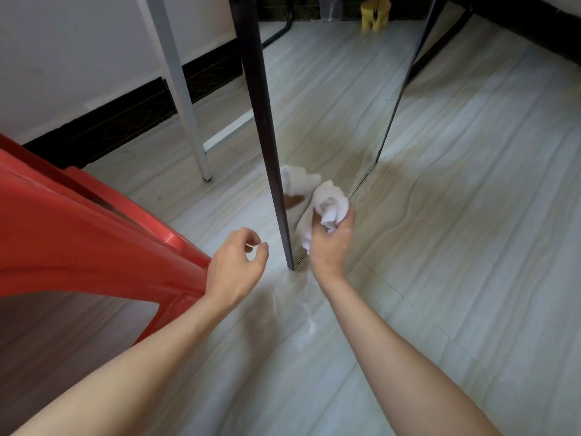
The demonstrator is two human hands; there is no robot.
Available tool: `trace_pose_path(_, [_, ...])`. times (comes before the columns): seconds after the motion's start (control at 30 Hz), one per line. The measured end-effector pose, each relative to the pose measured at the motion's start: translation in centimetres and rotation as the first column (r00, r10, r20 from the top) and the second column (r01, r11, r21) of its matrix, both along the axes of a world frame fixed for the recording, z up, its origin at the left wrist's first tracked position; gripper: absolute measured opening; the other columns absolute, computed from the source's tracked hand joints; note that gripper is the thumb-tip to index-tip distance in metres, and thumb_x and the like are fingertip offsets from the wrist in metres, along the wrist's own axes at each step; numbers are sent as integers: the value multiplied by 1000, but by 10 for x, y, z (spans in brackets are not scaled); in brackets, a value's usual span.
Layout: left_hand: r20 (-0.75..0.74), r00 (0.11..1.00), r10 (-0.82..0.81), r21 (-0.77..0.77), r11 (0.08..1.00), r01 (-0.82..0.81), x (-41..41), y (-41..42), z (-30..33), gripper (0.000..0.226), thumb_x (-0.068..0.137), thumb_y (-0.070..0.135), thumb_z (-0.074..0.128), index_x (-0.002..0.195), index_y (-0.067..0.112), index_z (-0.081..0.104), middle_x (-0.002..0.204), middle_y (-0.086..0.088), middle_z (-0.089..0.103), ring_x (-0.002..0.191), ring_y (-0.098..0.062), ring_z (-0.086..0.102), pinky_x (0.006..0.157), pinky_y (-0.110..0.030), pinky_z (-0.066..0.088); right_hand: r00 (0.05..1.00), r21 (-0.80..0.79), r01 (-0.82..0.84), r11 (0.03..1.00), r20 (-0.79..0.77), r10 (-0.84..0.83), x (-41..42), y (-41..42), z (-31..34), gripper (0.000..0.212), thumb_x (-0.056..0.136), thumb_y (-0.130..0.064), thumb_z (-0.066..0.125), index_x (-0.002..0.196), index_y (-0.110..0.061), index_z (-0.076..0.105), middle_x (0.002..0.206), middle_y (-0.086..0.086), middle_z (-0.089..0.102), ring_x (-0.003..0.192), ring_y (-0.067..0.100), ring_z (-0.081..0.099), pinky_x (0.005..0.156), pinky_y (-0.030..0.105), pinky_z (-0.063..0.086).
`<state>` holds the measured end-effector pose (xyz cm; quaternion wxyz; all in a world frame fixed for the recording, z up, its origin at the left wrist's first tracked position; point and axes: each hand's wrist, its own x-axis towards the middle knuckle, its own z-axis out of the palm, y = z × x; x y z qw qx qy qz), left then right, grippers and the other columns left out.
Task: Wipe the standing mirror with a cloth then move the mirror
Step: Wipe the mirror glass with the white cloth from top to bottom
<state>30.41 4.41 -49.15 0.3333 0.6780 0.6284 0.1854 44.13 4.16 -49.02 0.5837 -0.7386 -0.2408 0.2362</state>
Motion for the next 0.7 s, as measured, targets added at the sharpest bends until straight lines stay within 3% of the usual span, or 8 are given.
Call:
trace_pose_path(0.1, [85, 996, -21, 21, 1000, 20, 4, -2, 5, 19, 89, 25, 55, 107, 20, 54, 106, 10, 59, 94, -11, 59, 80, -31, 43, 980, -295, -56, 954, -200, -5, -14, -8, -46, 31, 86, -7, 51, 117, -6, 50, 113, 15, 60, 98, 26, 59, 86, 26, 46])
trace_pose_path(0.17, [102, 992, -73, 9, 997, 72, 14, -8, 7, 29, 90, 27, 54, 118, 20, 52, 110, 9, 59, 97, -11, 59, 85, -32, 44, 945, -559, -262, 786, -313, 92, -8, -19, -69, 35, 87, -7, 51, 121, -3, 50, 121, 20, 59, 108, 31, 60, 92, 35, 48])
trace_pose_path(0.23, [114, 990, -85, -19, 996, 88, 25, -13, 7, 31, 91, 31, 53, 120, 21, 51, 112, 9, 59, 99, -11, 58, 88, -34, 45, 946, -722, -319, 614, -281, 161, 6, -26, -71, 33, 87, -8, 51, 118, 0, 53, 121, 21, 60, 112, 33, 58, 89, 34, 46])
trace_pose_path(0.3, [131, 990, -60, -31, 997, 64, 33, -13, 7, 26, 92, 34, 51, 115, 23, 53, 111, 7, 60, 99, -13, 59, 87, -37, 46, 971, -667, -223, 711, -217, 101, 21, -24, -57, 34, 85, -6, 50, 119, 0, 51, 121, 23, 58, 109, 34, 58, 85, 32, 45])
trace_pose_path(0.4, [106, 993, -50, -10, 999, 51, 36, -4, 6, 16, 94, 32, 50, 100, 20, 59, 100, 3, 63, 95, -15, 60, 83, -38, 46, 1000, -360, -20, 933, 4, 23, 34, -9, -25, 46, 82, 5, 48, 127, 4, 41, 126, 24, 45, 107, 31, 51, 88, 25, 36])
trace_pose_path(0.53, [50, 995, -86, 59, 995, 83, 31, 3, 6, 17, 93, 29, 54, 91, 15, 64, 90, 0, 67, 89, -17, 60, 80, -35, 43, 958, 1, -137, 991, 253, 132, 23, 3, -6, 38, 75, 12, 46, 112, 10, 50, 110, 15, 43, 98, 25, 50, 83, 0, 32])
trace_pose_path(0.6, [67, 995, -73, 86, 994, 67, 32, 1, 8, 17, 94, 25, 53, 92, 13, 65, 86, 2, 67, 78, -19, 59, 78, -35, 41, 942, -30, -243, 969, 230, 244, 14, -7, -21, 33, 76, 0, 46, 107, 10, 55, 105, 15, 45, 95, 27, 50, 78, -6, 30])
trace_pose_path(0.7, [71, 995, -69, 131, 990, 60, 34, -1, 10, 16, 95, 24, 52, 88, 16, 64, 76, 10, 62, 58, -10, 51, 81, -37, 38, 877, -271, -443, 855, 65, 475, 16, -32, -55, 31, 81, -8, 48, 108, 3, 59, 106, 11, 46, 95, 27, 53, 70, 5, 33])
